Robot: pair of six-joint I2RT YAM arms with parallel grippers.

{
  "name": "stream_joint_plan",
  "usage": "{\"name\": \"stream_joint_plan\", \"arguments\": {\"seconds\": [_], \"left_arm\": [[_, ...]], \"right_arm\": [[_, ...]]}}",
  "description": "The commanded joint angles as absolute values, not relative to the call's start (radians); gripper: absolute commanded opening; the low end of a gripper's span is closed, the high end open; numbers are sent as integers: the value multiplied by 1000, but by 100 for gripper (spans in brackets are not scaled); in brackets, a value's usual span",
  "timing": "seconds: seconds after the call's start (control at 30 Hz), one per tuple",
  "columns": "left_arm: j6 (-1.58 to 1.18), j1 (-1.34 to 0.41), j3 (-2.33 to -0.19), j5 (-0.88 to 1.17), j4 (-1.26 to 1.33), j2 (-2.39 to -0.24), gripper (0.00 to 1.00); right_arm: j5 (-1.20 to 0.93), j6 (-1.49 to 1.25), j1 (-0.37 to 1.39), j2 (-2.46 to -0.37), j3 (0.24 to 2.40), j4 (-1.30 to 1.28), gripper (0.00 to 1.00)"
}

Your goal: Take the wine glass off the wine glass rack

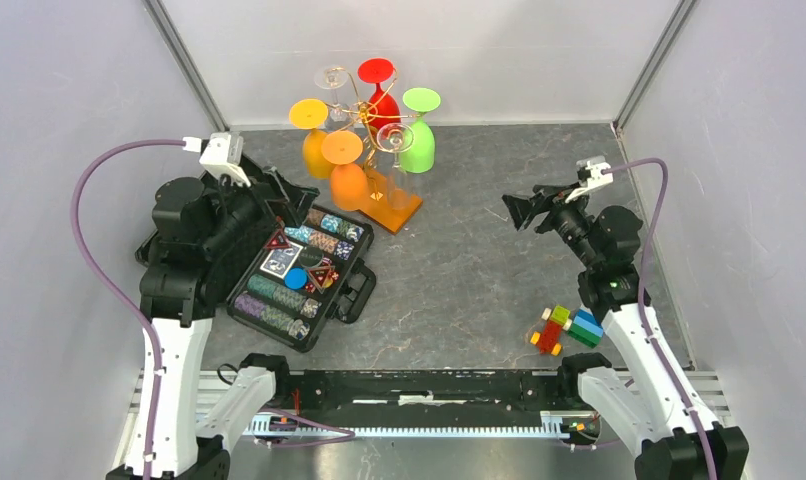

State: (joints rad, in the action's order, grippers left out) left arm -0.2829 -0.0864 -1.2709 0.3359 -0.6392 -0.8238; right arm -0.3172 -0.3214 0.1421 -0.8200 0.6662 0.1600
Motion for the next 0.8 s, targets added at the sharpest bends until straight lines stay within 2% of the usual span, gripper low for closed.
{"name": "stream_joint_plan", "arguments": {"seconds": [0.0, 0.27, 0.47, 0.77], "left_arm": [[-284, -83, -1251, 377, -591, -816, 100], [-290, -83, -1205, 435, -552, -816, 100], [-276, -84, -1132, 421, -524, -796, 100], [-297, -83, -1083, 418, -474, -776, 100]], "right_arm": [[-473, -452, 147, -808, 618, 380, 83], [-563, -729, 225, -869, 577, 662, 83], [-298, -972, 423, -912, 599, 728, 82], [-65, -1107, 617, -1058, 727, 667, 76]]}}
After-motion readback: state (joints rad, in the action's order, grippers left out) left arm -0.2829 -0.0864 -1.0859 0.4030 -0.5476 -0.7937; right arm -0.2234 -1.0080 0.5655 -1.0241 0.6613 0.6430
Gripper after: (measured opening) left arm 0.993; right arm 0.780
